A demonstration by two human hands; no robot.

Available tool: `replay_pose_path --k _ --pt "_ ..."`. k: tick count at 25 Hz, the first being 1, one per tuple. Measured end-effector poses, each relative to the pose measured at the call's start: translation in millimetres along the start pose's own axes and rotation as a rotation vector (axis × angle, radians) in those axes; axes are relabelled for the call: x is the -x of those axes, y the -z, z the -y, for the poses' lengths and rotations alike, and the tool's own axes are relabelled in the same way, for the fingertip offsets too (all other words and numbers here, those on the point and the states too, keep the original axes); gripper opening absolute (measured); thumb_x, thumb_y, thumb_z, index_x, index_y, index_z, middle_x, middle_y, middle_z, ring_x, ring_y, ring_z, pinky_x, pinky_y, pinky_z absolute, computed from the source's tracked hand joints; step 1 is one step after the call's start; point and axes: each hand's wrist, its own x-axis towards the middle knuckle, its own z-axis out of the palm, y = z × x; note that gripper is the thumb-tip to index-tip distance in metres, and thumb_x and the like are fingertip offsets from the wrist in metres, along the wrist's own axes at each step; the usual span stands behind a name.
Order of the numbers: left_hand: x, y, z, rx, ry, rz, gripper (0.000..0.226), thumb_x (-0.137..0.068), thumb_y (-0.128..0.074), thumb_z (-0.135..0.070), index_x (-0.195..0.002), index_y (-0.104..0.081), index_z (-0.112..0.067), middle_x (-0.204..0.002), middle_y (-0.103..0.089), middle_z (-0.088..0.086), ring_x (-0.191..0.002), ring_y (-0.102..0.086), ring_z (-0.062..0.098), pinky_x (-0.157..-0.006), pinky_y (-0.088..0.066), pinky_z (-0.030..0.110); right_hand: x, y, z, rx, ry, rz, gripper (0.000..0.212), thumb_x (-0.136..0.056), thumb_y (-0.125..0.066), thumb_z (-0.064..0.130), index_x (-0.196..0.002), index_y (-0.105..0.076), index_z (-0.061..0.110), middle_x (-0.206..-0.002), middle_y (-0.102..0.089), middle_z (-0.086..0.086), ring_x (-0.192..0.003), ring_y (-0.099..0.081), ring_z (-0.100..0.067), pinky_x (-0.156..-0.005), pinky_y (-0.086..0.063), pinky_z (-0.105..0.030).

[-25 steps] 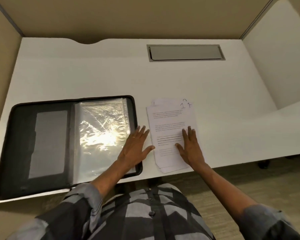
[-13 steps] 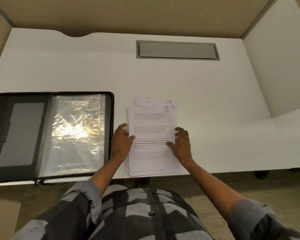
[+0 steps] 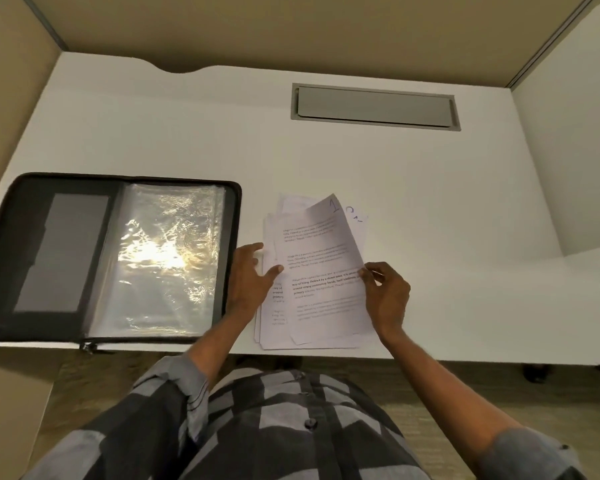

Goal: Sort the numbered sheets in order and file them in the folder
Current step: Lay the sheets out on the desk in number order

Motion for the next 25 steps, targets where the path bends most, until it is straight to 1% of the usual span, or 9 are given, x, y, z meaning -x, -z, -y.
replay_pose_path --k 2,3,6,9,11,14,17,22,25 --pt "0 1 1 0.004 -0.017 0.027 0.066 -0.084 -0.083 -0.033 -0.140 -0.050 -0.020 -0.139 -0.048 -0.003 -0.110 -0.054 0.010 -0.082 -0.044 0.014 -7 7 11 -0.111 -0.068 0.011 0.011 -0.093 -0.075 0.019 -0.102 -0.076 0.014 -0.090 -0.074 0.008 -0.079 -0.069 0.002 -0.076 -0.058 -0.018" --pt "0 1 0 0.017 -0.005 0.038 0.067 -0.086 -0.081 -0.036 -0.142 -0.049 -0.020 -0.139 -0.048 -0.006 -0.112 -0.054 0.009 -0.085 -0.045 0.018 -12 10 16 -0.164 -0.116 0.028 0.010 -0.091 -0.076 0.022 -0.101 -0.076 0.017 -0.088 -0.074 0.010 -0.078 -0.070 0.002 -0.076 -0.059 -0.021" --pt "-2 4 -10 0.157 0.086 0.081 0.070 -0.089 -0.077 -0.040 -0.148 -0.046 -0.019 -0.134 -0.054 -0.008 -0.110 -0.059 0.009 -0.086 -0.050 0.022 -27 16 25 -0.313 -0.206 0.108 0.013 -0.088 -0.079 0.026 -0.100 -0.077 0.022 -0.091 -0.079 0.005 -0.086 -0.075 -0.014 -0.079 -0.060 -0.032" --pt "-1 11 -20 0.348 0.146 0.153 0.054 -0.092 -0.075 -0.031 -0.141 -0.053 -0.022 -0.115 -0.067 -0.007 -0.101 -0.066 0.007 -0.078 -0.053 0.015 -38 17 30 -0.478 -0.247 0.175 0.018 -0.089 -0.079 0.022 -0.106 -0.077 0.017 -0.099 -0.079 -0.003 -0.093 -0.075 -0.023 -0.084 -0.059 -0.036" --pt "-3 17 -21 0.494 0.208 0.179 0.041 -0.093 -0.074 -0.021 -0.131 -0.059 -0.019 -0.104 -0.073 -0.004 -0.097 -0.071 0.012 -0.076 -0.056 0.019 -45 13 37 -0.520 -0.244 0.203 0.021 -0.090 -0.078 0.020 -0.109 -0.076 0.014 -0.103 -0.079 -0.004 -0.095 -0.074 -0.022 -0.087 -0.058 -0.036" --pt "-7 35 -18 0.639 0.277 0.159 0.034 -0.091 -0.076 -0.015 -0.123 -0.065 -0.017 -0.099 -0.079 -0.004 -0.093 -0.075 0.012 -0.072 -0.058 0.023 -54 -4 45 -0.524 -0.248 0.276 0.021 -0.091 -0.075 0.017 -0.112 -0.075 0.012 -0.105 -0.079 -0.002 -0.096 -0.073 -0.021 -0.087 -0.058 -0.036" --pt "-18 64 -11 0.705 0.315 0.074 0.030 -0.089 -0.077 -0.012 -0.117 -0.068 -0.015 -0.104 -0.079 0.003 -0.095 -0.076 0.019 -0.077 -0.061 0.030 -64 -30 62 -0.430 -0.234 0.368 0.023 -0.091 -0.076 0.020 -0.114 -0.076 0.016 -0.106 -0.078 0.001 -0.101 -0.072 -0.023 -0.091 -0.058 -0.043" --pt "-66 143 9 0.629 0.271 0.004 0.028 -0.094 -0.072 -0.013 -0.122 -0.068 -0.015 -0.106 -0.078 0.005 -0.100 -0.075 0.024 -0.087 -0.060 0.042 -76 -103 127 -0.348 -0.138 0.469 0.018 -0.089 -0.078 0.018 -0.107 -0.076 0.019 -0.098 -0.079 0.006 -0.096 -0.072 -0.022 -0.085 -0.059 -0.037" --pt "-112 204 22 0.612 0.257 -0.039 0.026 -0.094 -0.071 -0.010 -0.120 -0.069 -0.012 -0.107 -0.078 0.007 -0.101 -0.075 0.026 -0.084 -0.060 0.036 -90 -163 176 -0.317 -0.095 0.515 0.019 -0.091 -0.074 0.015 -0.110 -0.075 0.016 -0.099 -0.078 0.004 -0.099 -0.073 -0.024 -0.092 -0.060 -0.043"
